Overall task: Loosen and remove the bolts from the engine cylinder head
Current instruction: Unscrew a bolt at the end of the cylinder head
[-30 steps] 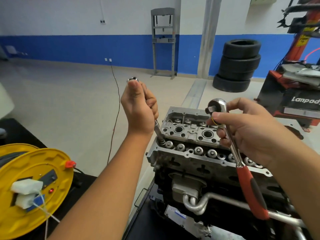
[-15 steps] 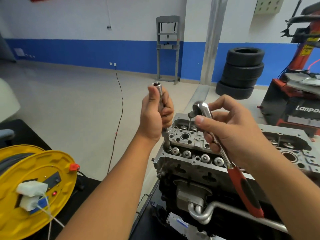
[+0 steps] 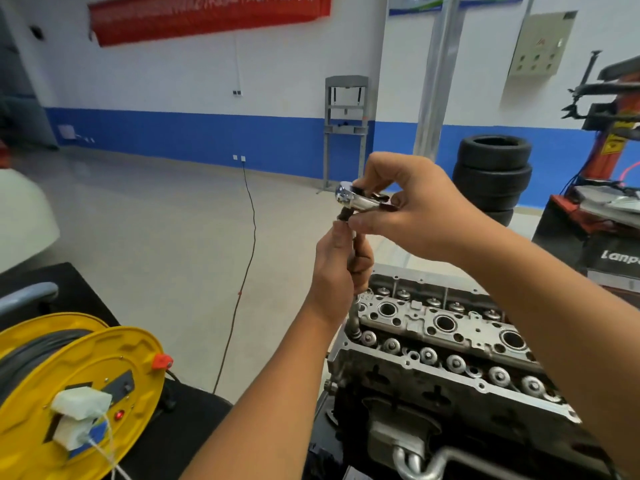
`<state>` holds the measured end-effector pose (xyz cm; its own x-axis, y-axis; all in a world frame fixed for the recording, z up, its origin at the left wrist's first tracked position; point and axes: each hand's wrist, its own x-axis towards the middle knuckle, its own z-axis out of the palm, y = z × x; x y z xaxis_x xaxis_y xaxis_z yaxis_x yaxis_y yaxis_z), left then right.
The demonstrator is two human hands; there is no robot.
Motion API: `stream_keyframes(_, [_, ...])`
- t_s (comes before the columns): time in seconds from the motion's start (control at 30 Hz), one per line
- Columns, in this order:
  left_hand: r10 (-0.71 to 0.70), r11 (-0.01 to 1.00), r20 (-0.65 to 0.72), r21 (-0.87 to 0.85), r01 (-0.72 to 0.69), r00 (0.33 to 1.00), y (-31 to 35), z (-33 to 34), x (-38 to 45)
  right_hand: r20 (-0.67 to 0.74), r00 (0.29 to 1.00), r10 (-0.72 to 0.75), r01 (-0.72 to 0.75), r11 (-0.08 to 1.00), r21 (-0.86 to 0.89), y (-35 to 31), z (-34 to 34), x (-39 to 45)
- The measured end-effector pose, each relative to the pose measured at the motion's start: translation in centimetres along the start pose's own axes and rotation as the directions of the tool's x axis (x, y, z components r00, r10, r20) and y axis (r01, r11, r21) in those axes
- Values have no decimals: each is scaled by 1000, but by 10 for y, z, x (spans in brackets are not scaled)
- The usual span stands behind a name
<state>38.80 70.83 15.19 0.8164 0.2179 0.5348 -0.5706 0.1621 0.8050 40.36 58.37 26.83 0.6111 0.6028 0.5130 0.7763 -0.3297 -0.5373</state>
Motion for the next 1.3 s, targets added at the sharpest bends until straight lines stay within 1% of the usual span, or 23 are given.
stream_keyframes(0.1, [7, 1000, 27, 21, -7, 1000, 0, 1, 1, 59, 998, -16, 27, 980, -200, -4, -12, 5])
stream_keyframes(0.2, [-26, 999, 18, 35, 26, 999, -2, 5, 5, 139, 990, -17, 78, 893, -443, -15, -15, 11])
stream_keyframes(0.27, [-34, 999, -8, 29, 34, 999, -4, 2, 6, 171, 985, -18, 101, 864, -493, -19, -10, 14])
stream_keyframes(0.37, [-9, 1000, -13, 21, 9, 1000, -11, -7, 7, 213, 977, -8, 111, 873, -476, -25, -7, 15])
stream_keyframes(0.43, [-10, 1000, -25, -8, 10, 1000, -11, -8, 6, 216, 976, -10, 123, 849, -515, -33, -5, 9])
stream_keyframes(0.47, [4, 1000, -31, -12, -4, 1000, -11, -7, 5, 220, 975, -22, 144, 819, -556, -36, -2, 5])
stream_keyframes(0.5, [35, 999, -52, 19, -34, 998, -10, -6, 6, 227, 973, -33, 167, 780, -602, -39, 2, -2])
stream_keyframes(0.6, [102, 987, -124, 139, -85, 987, -9, -4, 9, 228, 970, -86, 232, 612, -756, -42, 9, -25])
stream_keyframes(0.7, [38, 999, -138, -13, -40, 990, -3, -4, 8, 206, 968, -144, 249, 438, -864, -36, -7, -51])
stream_keyframes(0.73, [10, 999, -118, -49, -16, 993, -4, -6, 8, 183, 973, -139, 223, 383, -896, -32, -17, -58])
stream_keyframes(0.77, [2, 997, -86, -71, -9, 996, -5, -9, 9, 143, 982, -127, 180, 360, -915, -30, -28, -65])
stream_keyframes(0.8, [11, 997, -42, -80, -14, 999, -6, -11, 8, 77, 994, -79, 99, 333, -938, -27, -38, -70])
stream_keyframes(0.83, [24, 997, 8, -79, -23, 1000, -6, -13, 7, 20, 999, -41, 32, 332, -943, -23, -47, -73])
stream_keyframes(0.87, [27, 997, 57, -73, -23, 998, -6, -15, 5, -45, 998, 42, -57, 348, -936, -18, -54, -73])
stream_keyframes(0.93, [29, 998, 123, -67, -21, 992, -4, -18, 1, -113, 981, 157, -165, 374, -912, 0, -59, -72])
stream_keyframes(1.0, [22, 996, 148, -87, -10, 989, 1, -16, 0, -195, 965, 174, -251, 402, -880, 23, -62, -69])
stream_keyframes(1.07, [1, 998, 183, -68, 12, 983, 11, -9, 4, -252, 938, 239, -335, 435, -836, 42, -64, -70])
stream_keyframes(1.13, [-46, 999, 168, -7, 48, 985, 23, 4, 11, -283, 920, 269, -380, 445, -811, 49, -63, -71])
stream_keyframes(1.23, [-141, 989, -9, 48, 141, 990, 35, 17, 22, -295, 926, 236, -372, 430, -822, 32, -58, -73])
stream_keyframes(1.27, [-155, 987, -46, 37, 157, 987, 37, 18, 24, -283, 931, 233, -359, 425, -831, 21, -56, -78])
stream_keyframes(1.3, [-169, 985, -54, 21, 171, 984, 37, 17, 26, -265, 937, 227, -339, 417, -844, 7, -53, -85])
